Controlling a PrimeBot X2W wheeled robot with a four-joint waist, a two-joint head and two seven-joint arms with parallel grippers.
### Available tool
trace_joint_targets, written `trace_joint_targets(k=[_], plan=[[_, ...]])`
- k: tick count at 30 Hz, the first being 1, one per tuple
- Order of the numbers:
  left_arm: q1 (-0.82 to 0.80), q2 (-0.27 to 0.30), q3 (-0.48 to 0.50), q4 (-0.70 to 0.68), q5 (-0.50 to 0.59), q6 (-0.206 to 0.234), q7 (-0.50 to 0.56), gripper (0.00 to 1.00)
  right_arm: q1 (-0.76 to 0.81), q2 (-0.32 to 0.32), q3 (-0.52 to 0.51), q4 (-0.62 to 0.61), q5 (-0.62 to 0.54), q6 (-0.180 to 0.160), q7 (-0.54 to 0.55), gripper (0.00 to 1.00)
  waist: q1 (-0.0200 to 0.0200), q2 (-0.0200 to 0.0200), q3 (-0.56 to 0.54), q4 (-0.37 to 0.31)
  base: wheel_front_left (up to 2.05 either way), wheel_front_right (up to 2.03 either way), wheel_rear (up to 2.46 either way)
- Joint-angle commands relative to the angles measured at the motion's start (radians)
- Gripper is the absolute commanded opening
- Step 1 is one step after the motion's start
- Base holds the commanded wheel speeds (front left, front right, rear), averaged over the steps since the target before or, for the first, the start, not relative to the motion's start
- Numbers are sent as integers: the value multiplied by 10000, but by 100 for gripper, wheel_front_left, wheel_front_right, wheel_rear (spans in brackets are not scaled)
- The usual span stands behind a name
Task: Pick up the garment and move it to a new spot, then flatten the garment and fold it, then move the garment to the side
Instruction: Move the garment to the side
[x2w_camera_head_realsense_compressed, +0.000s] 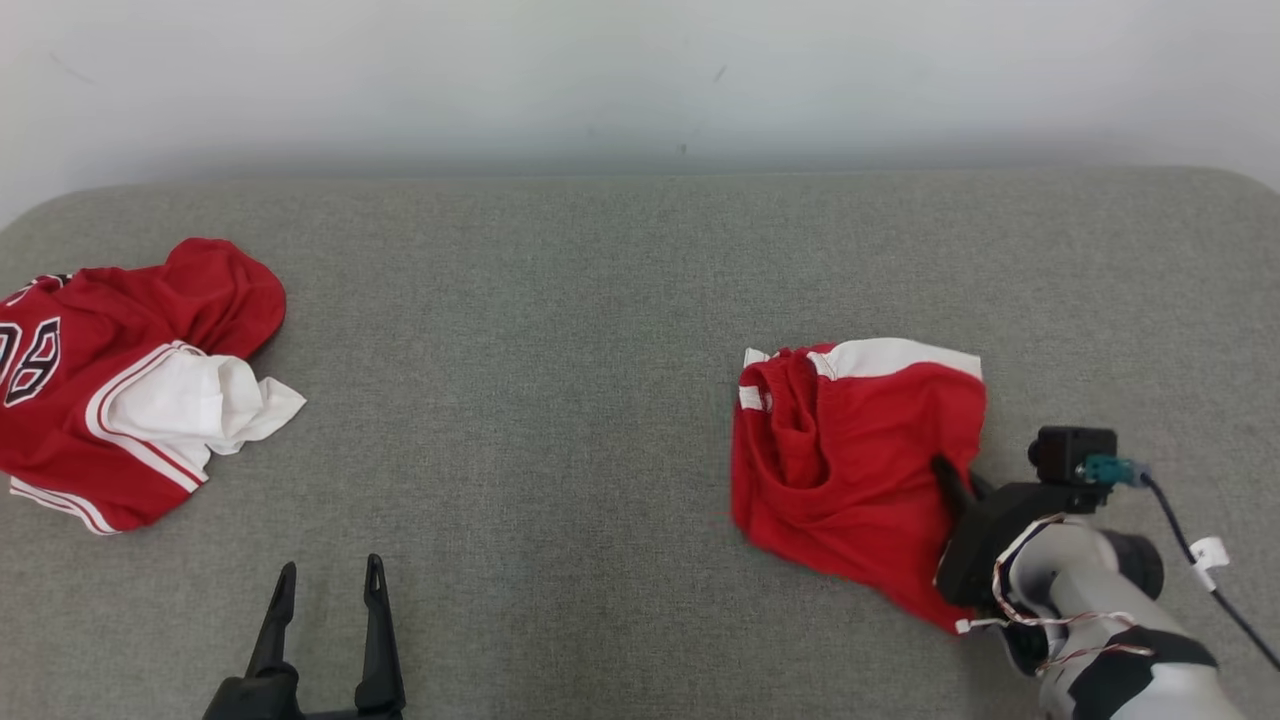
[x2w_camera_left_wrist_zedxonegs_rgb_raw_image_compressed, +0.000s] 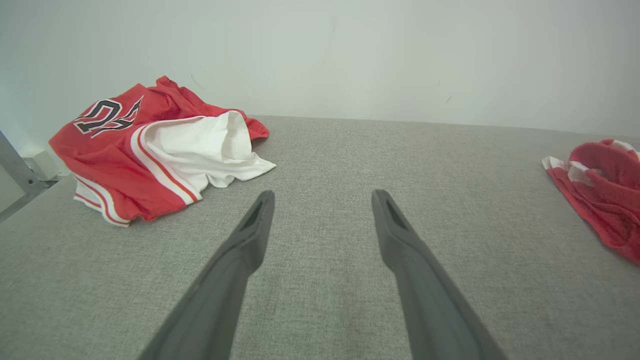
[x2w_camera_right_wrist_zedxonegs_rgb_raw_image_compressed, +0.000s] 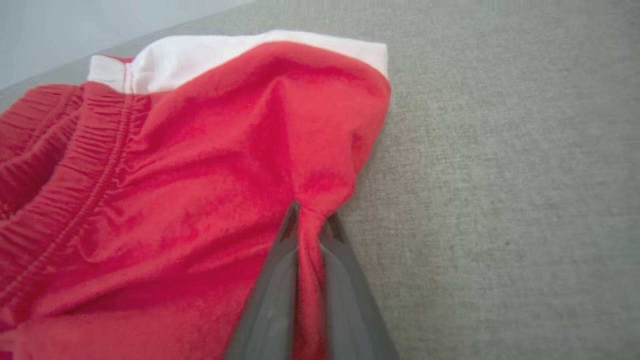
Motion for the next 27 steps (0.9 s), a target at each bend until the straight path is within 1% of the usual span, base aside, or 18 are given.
trace_joint_targets(k=[1,6,11,12,17,21,24,25,27], plan=[[-104,1,4,-60,-120,16,-24,100,-203,-315,153,61,107,-24,-14,0,-1,-1,48,-14,0,0,0],[-139,1,-24,-102,-155,48,-24,100,-637,-965,721,-126,119,-23,51,0,-1,-1,233,-68,0,0,0],[-361,1,-202,-141,-201,107,-24,100,-1192,-1923,1454,-324,-116,-23,287,0,-1,-1,577,-127,0,0,0],[-361,1,-202,-141,-201,107,-24,100,-1192,-1923,1454,-324,-116,-23,287,0,-1,-1,577,-127,0,0,0],[-792,3,-338,-282,-134,111,-24,100,-1942,-2983,2182,-458,-396,-23,579,0,-1,-1,1094,-163,0,0,0],[-1137,4,-430,-519,-5,16,-24,100,-2613,-3826,2586,-518,-420,-23,802,0,-1,-1,1585,-196,0,0,0],[-1388,3,-511,-755,103,-56,-24,100,-3113,-4323,2780,-532,-448,-23,890,0,-1,-1,1971,-213,0,0,0],[-1553,3,-537,-905,165,-104,-24,100,-3411,-4586,2848,-559,-387,-23,904,0,-1,-1,2236,-229,0,0,0],[-1727,4,-520,-1064,260,-200,-26,100,-3714,-4836,2861,-521,-297,-23,924,0,-1,-1,2500,-255,0,0,0]])
